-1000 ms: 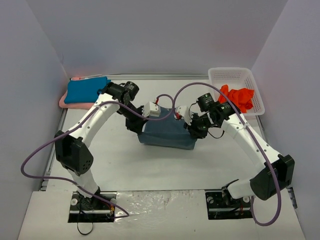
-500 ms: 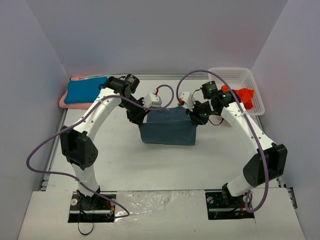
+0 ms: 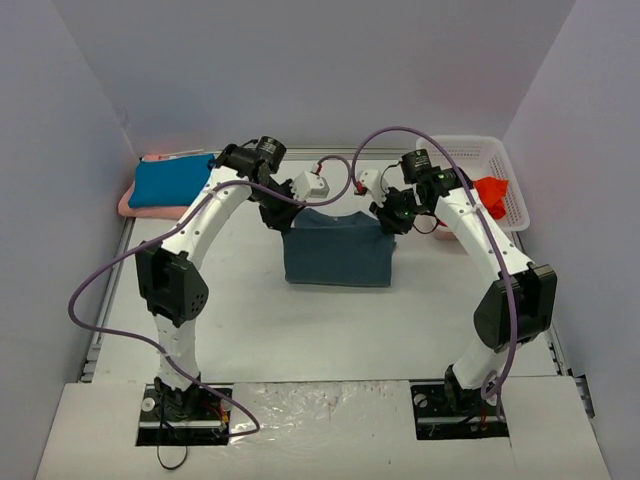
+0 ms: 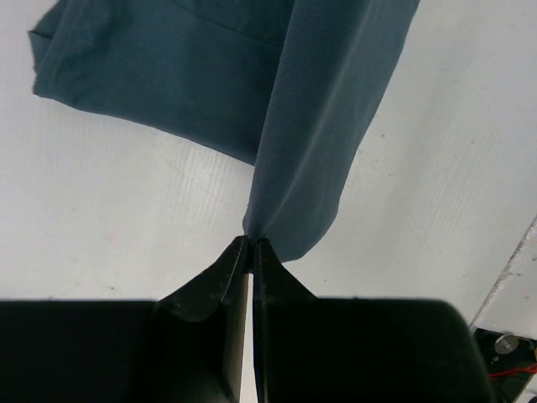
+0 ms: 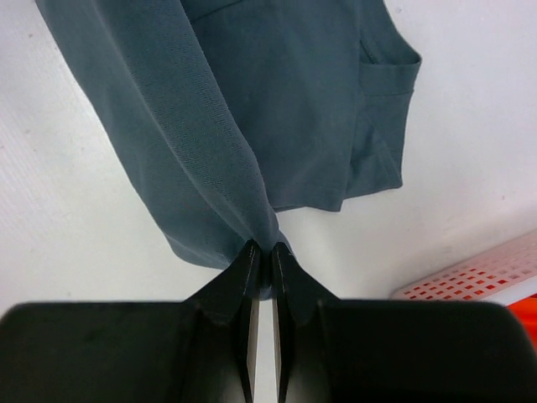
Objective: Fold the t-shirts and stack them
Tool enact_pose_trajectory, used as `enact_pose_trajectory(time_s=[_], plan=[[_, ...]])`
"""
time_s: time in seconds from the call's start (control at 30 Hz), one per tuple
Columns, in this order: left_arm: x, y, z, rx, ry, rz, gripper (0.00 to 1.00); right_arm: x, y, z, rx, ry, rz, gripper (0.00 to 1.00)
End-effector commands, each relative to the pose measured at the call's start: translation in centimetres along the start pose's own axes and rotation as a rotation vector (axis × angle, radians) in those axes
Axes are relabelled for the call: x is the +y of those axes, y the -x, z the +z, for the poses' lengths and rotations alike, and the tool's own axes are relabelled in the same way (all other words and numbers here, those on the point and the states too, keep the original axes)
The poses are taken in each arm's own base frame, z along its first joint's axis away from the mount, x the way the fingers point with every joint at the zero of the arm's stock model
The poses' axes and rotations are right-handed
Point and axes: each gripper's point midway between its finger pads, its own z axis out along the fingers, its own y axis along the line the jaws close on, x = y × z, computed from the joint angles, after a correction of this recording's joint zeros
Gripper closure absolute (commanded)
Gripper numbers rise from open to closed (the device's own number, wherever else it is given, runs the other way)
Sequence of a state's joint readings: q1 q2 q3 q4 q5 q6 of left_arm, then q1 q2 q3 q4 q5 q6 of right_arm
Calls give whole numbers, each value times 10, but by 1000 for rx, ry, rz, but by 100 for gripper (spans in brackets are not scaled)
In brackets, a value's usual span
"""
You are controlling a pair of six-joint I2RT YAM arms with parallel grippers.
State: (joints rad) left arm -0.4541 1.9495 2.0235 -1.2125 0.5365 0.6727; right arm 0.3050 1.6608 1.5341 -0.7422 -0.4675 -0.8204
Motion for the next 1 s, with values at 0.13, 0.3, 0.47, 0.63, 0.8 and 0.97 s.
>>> enact_pose_trajectory(time_s=[0.13,0.3,0.47,0.63,0.8,0.97], plan=[[31,19,-13,-26,107,20,98,-37,-4,1,19,-72,9,100],[48,23,-6,-13,147,21,98,-52,-6,4,14,-87,19,100],[64,28,0,-13,180,27,98,-66,-15,11,25,-90,42,100],[77,29,6,-9,208,27,98,-79,-17,17,26,-95,52,100],[89,29,16,2,231,26,98,-89,-20,26,32,-91,67,100],[96,27,24,8,238,29,98,-100,-19,34,32,-96,72,100]])
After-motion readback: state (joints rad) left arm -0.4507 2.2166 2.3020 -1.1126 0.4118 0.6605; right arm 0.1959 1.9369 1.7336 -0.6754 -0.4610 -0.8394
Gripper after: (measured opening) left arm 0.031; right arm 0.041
